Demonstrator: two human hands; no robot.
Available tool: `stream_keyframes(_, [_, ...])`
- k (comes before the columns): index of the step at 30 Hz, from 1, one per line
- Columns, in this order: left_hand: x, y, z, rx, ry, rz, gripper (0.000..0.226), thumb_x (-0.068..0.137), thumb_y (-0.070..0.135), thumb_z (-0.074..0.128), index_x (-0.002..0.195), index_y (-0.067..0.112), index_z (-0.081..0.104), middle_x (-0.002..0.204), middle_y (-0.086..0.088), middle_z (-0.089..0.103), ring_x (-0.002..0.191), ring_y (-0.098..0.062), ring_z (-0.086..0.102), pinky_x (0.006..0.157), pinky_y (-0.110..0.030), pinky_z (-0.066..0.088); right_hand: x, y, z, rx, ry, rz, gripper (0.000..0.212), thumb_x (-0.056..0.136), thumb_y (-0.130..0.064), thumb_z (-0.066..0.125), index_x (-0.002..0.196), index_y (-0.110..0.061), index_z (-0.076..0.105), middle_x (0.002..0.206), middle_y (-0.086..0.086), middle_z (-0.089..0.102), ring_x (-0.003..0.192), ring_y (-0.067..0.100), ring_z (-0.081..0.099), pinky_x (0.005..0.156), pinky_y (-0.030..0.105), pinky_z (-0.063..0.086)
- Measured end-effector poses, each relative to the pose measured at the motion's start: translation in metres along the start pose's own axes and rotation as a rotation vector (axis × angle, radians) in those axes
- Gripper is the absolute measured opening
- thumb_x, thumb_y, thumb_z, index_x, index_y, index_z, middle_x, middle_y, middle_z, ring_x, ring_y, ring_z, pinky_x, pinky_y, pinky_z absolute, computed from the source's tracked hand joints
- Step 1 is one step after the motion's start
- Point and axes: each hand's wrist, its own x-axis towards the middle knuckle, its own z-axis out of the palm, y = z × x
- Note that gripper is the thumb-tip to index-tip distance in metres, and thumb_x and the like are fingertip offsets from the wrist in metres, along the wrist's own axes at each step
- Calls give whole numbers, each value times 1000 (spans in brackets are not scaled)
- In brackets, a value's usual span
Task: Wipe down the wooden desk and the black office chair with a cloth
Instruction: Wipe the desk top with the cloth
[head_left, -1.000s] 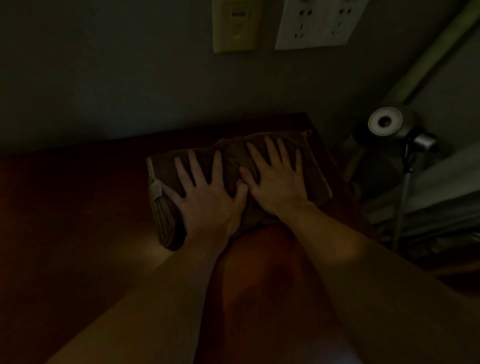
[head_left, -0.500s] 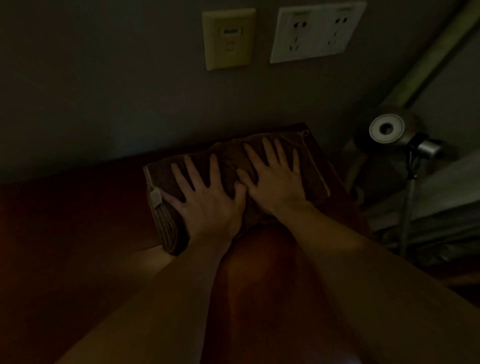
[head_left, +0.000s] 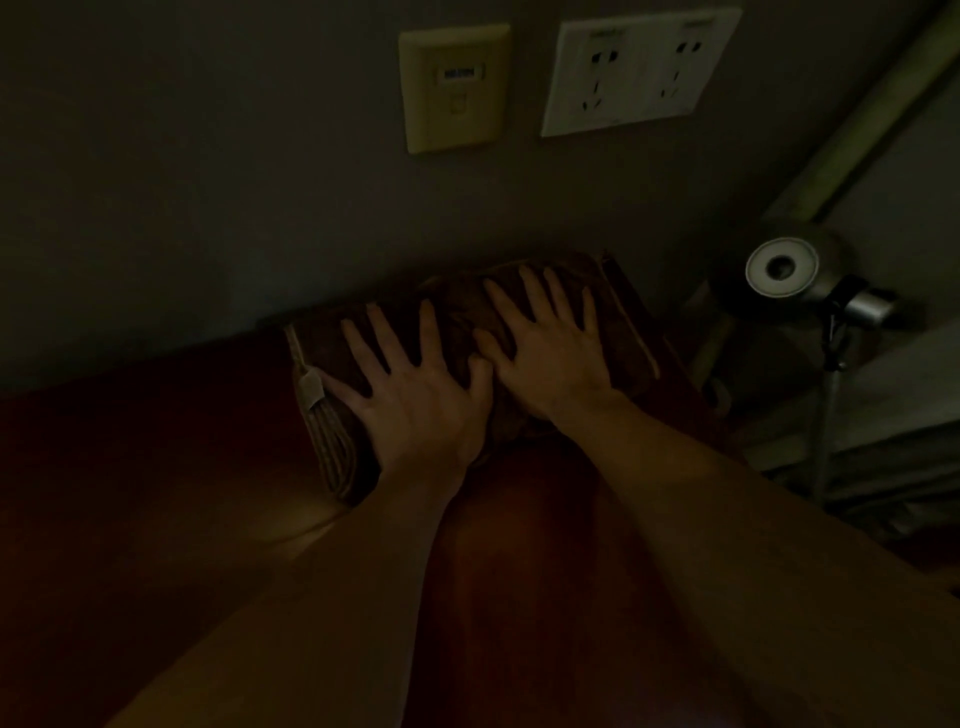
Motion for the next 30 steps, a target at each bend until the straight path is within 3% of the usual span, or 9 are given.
stream_keyframes(19, [29, 6, 2, -16, 2, 20, 76, 97, 65, 27, 165, 35, 10, 173, -15, 1, 158, -36, -9, 116, -74, -7, 25, 1, -2, 24, 37, 19, 62, 101, -64, 28, 158, -42, 25, 170, 2, 16, 157, 21, 5, 124, 55, -2])
stream_keyframes(30, [33, 0, 0, -11, -36, 106, 77, 96, 70, 28, 164, 37, 17, 173, -11, 5, 159, -33, -3, 116, -73, -8, -16, -10, -11, -14, -28, 86, 58, 107, -54, 22, 162, -39, 9, 172, 2, 3, 157, 23, -4, 125, 53, -5])
